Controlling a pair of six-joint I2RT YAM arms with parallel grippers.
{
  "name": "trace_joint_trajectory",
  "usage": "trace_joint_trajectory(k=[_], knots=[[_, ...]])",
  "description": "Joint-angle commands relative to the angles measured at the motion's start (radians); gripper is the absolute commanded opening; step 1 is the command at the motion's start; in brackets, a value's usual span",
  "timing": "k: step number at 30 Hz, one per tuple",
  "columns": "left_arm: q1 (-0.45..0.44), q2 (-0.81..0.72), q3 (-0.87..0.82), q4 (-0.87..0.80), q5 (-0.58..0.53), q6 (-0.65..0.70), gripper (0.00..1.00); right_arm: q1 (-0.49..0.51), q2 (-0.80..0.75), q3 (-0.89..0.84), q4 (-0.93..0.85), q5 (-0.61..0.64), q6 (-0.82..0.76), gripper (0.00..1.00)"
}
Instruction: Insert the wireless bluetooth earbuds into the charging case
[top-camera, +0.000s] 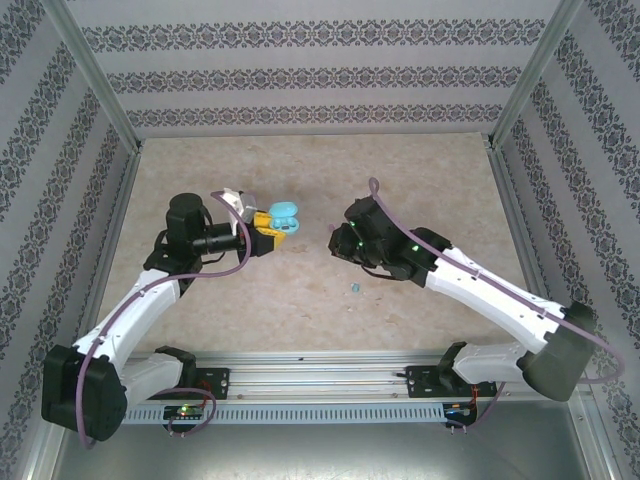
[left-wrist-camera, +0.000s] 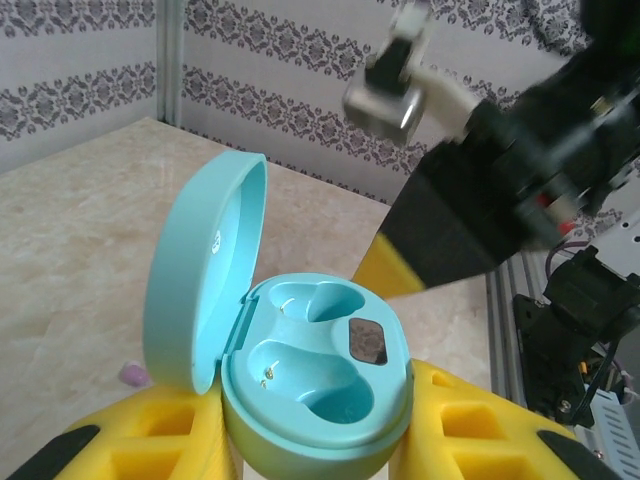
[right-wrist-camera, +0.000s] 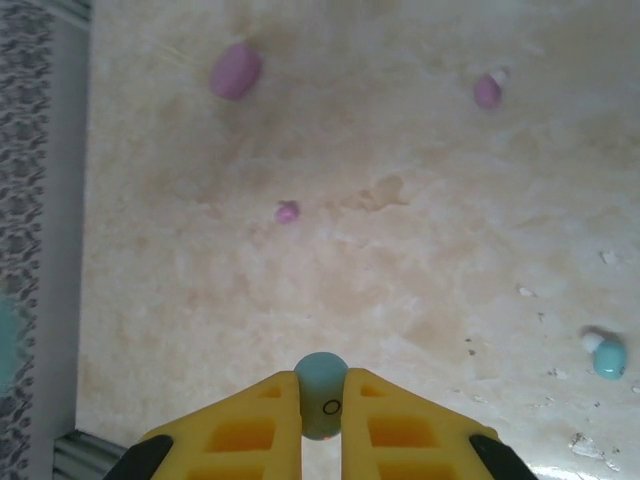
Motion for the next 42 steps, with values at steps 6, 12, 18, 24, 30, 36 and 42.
trace_joint_trajectory(k=[6, 12, 18, 24, 30, 36, 42], knots=[[-0.074, 0.034, 0.037, 0.021, -0.02, 0.053, 0.19, 0.036, -0.013, 0.139, -0.088, 0.001, -0.113, 0.13], [-0.1, 0.047, 0.044, 0.017, -0.037, 0.063, 0.19, 0.052, 0.026, 0.208, -0.097, -0.043, -0.14, 0.13], [-0.119, 0.059, 0.048, 0.014, -0.047, 0.069, 0.19, 0.056, 0.092, 0.279, -0.111, -0.078, -0.181, 0.12], [-0.122, 0.061, 0.053, 0.015, -0.051, 0.072, 0.19, 0.074, 0.164, 0.36, -0.165, -0.087, -0.237, 0.13], [-0.125, 0.062, 0.055, 0.019, -0.049, 0.07, 0.19, 0.082, 0.201, 0.381, -0.176, -0.102, -0.253, 0.13], [-0.126, 0.062, 0.056, 0.023, -0.045, 0.069, 0.19, 0.082, 0.223, 0.389, -0.171, -0.107, -0.261, 0.12], [-0.128, 0.062, 0.056, 0.023, -0.043, 0.067, 0.19, 0.082, 0.24, 0.386, -0.155, -0.112, -0.258, 0.13]])
